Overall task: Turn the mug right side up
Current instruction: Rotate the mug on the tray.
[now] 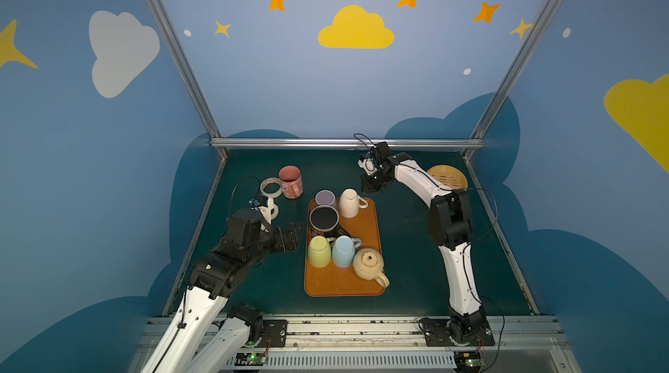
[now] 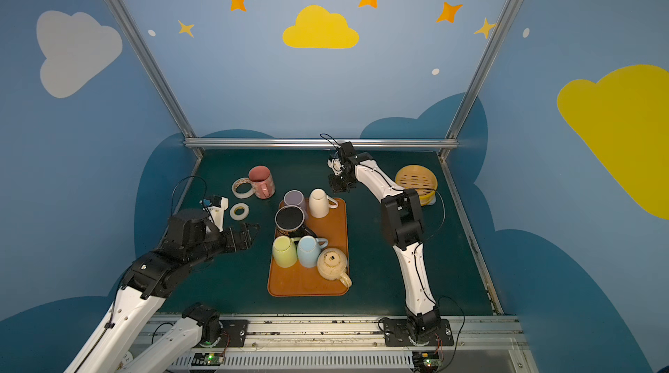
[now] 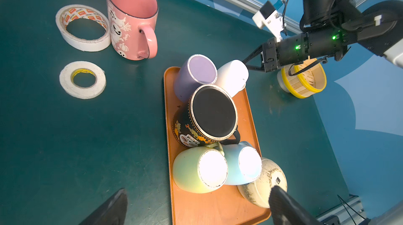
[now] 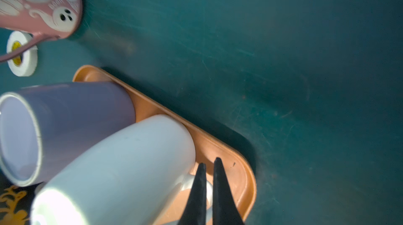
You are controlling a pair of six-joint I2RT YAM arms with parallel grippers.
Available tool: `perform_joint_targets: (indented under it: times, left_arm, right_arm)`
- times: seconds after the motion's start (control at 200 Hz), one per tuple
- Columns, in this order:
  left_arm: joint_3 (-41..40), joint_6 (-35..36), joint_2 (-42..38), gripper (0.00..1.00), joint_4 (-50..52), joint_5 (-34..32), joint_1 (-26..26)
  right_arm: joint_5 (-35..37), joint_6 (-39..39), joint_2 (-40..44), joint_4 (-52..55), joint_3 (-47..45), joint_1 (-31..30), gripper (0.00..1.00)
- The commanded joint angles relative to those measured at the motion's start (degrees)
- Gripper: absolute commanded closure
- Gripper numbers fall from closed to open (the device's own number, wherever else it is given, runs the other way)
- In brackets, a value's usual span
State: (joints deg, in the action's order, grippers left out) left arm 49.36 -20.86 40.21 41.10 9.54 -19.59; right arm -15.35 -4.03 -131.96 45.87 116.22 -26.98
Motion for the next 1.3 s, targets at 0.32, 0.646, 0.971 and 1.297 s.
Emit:
perform_joint_targets:
  times: [0.32,0.646,0.971,1.297]
  left_arm:
    - [-1.53,-1.33,-1.34,0.00,-2.12,-1.37,-0.16]
    - [-2.57,-1.46,-1.66,0.00,-3.77,-1.99,-0.17]
    - [-2.68,-2.92,-4.99,0.00,-5.62,-7.43,-0.09]
    - [-0.46,-0.06,-3.14,0.00,-2.99,-7.87,-0.04]
  right_arm:
    - [1.03,1.14,6.43,-3.07,-14.17,-3.03,1.00]
    - [3.44,-0.89,16.16,-9.63,-27.79,-6.23,0.97]
    - [8.99,3.97,25.47,-6.00,-32.26,-6.72,0.57]
    - [10.33,6.17,26.26,-4.89,-31.11,-10.88,0.43]
